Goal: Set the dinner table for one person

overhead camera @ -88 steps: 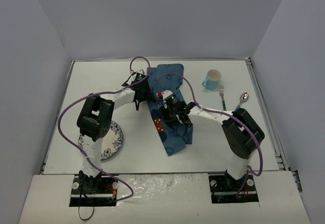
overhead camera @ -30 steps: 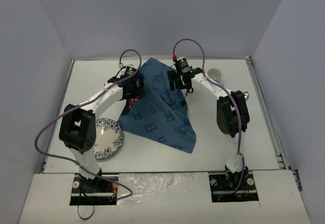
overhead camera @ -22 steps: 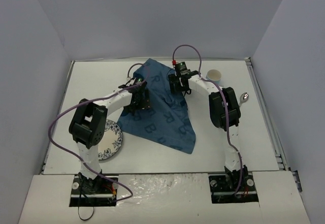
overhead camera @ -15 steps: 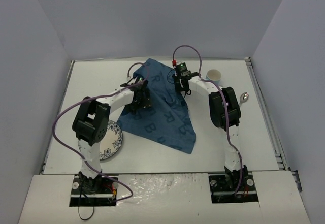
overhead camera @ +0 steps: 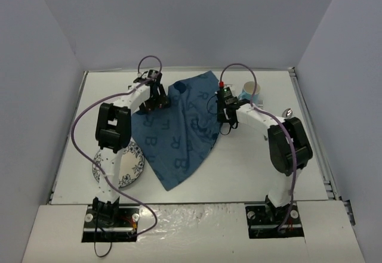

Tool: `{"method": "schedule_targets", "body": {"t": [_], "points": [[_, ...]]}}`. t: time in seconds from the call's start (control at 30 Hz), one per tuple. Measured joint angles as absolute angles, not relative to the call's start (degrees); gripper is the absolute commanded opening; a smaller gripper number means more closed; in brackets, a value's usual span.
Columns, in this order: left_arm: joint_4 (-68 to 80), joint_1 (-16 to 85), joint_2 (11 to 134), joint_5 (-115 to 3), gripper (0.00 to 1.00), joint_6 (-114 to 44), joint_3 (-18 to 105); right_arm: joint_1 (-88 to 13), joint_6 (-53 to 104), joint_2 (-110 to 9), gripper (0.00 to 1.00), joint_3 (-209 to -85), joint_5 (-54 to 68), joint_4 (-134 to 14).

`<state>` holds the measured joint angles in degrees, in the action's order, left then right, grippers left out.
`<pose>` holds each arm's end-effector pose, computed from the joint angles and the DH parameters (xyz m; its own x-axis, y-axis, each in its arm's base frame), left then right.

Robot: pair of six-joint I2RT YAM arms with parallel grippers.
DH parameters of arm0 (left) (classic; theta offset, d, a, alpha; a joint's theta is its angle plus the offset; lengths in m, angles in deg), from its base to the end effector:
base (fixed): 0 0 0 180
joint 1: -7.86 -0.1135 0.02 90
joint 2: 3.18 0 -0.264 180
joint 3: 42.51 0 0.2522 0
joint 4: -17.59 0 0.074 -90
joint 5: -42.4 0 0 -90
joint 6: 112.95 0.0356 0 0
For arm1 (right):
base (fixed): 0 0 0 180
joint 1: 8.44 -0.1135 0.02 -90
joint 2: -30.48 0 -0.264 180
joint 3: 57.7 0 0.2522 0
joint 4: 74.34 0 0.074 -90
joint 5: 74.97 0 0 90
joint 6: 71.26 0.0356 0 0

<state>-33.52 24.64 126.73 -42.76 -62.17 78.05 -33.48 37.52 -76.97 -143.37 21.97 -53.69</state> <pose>0.4721 -0.1392 0.1798 -0.8020 -0.4162 -0.4284 -0.3347 0.9072 -0.2549 0.3770 0.1714 0.1980 -0.6880 0.0313 -0.7251 -0.1245 0.9792 0.1604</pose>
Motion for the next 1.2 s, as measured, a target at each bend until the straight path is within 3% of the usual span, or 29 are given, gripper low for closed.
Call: {"method": "schedule_targets", "body": {"t": [0.23,0.37,0.5,0.57,0.67,1.0,1.2], "points": [[-38.86,19.42,137.80,-41.18,0.78,-59.55,97.18,-39.31,47.56,-63.29,0.01,-129.14,24.59,-53.70],[-41.45,17.80,143.80,-40.44,0.78,-58.40,107.75,-43.36,51.46,-60.49,0.11,-123.14,24.14,-53.79],[-41.01,17.20,145.32,-40.84,0.84,-57.12,110.39,-45.97,53.18,-59.67,0.44,-120.23,22.40,-52.26],[-39.00,17.16,144.17,-41.48,0.91,-55.90,108.25,-46.31,52.30,-58.58,0.56,-120.50,22.24,-50.52],[-36.42,17.19,139.47,-42.49,0.97,-54.43,100.50,-46.34,49.32,-55.10,0.66,-123.96,22.94,-47.32],[-34.25,19.32,109.24,-37.83,0.97,-56.91,70.53,-42.26,37.44,-56.46,0.69,-141.76,23.36,-48.45],[-33.41,20.07,107.76,-36.97,0.97,-60.03,60.35,-40.35,33.87,-62.32,0.71,-142.12,19.88,-48.48]]}}
